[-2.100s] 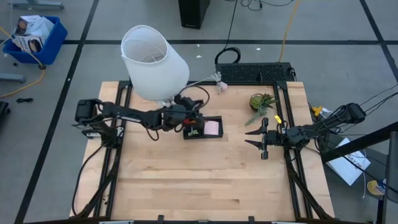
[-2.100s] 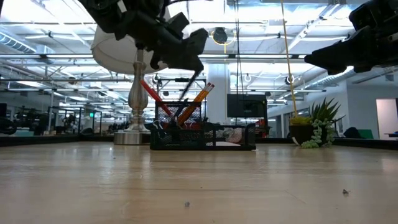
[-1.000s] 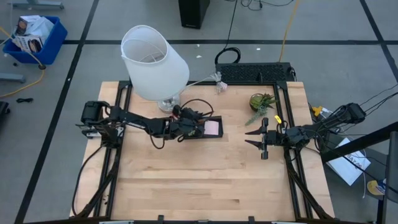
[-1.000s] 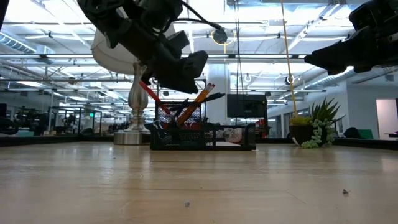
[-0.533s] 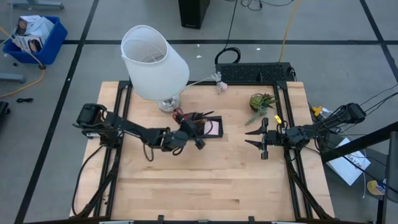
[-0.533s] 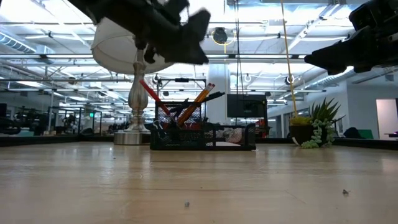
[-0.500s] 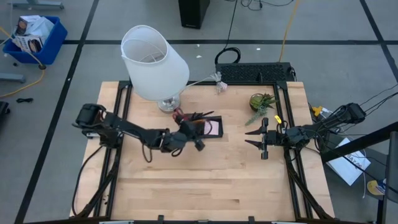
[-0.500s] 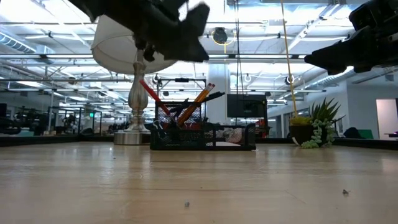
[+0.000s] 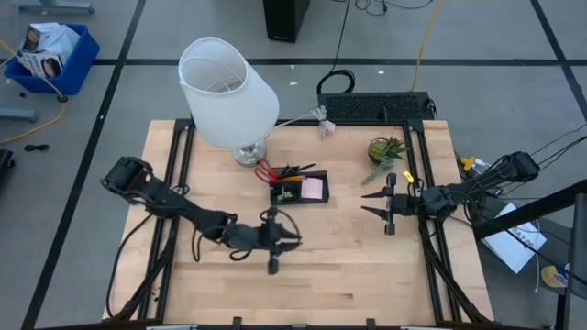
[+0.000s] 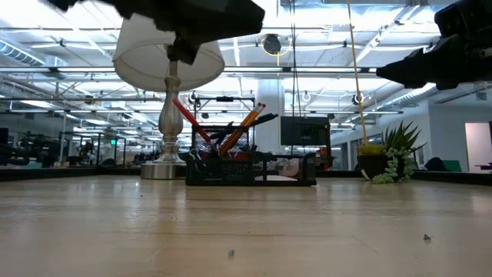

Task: Pick and place office supplies into organizer
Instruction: Put the black pen into the top left compartment of the desk organizer

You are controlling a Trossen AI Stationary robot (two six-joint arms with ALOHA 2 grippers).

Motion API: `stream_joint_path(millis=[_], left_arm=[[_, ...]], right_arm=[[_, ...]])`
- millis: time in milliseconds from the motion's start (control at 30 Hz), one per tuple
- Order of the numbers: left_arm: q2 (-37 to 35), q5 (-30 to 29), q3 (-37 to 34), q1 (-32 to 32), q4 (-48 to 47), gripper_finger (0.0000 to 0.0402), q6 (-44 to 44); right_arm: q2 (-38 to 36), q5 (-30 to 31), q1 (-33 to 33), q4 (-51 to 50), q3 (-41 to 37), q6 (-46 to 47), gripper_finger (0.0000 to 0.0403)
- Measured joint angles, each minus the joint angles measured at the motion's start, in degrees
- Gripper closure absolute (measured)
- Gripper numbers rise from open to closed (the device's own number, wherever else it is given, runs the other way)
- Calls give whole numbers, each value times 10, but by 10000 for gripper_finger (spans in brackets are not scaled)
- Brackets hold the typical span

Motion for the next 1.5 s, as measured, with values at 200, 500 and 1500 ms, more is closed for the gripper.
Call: stream_joint_path(millis=[200, 500, 1500], left_arm=[[0, 61, -148, 4, 215, 325, 6], [-72, 61, -289, 13, 326, 325, 8], [-423, -13, -468, -59, 155, 325, 34]], right_arm=[[0, -2, 1, 26, 0, 116, 266], [54, -1, -7, 82, 0, 300, 265], [604, -31, -242, 295, 228, 475, 132]])
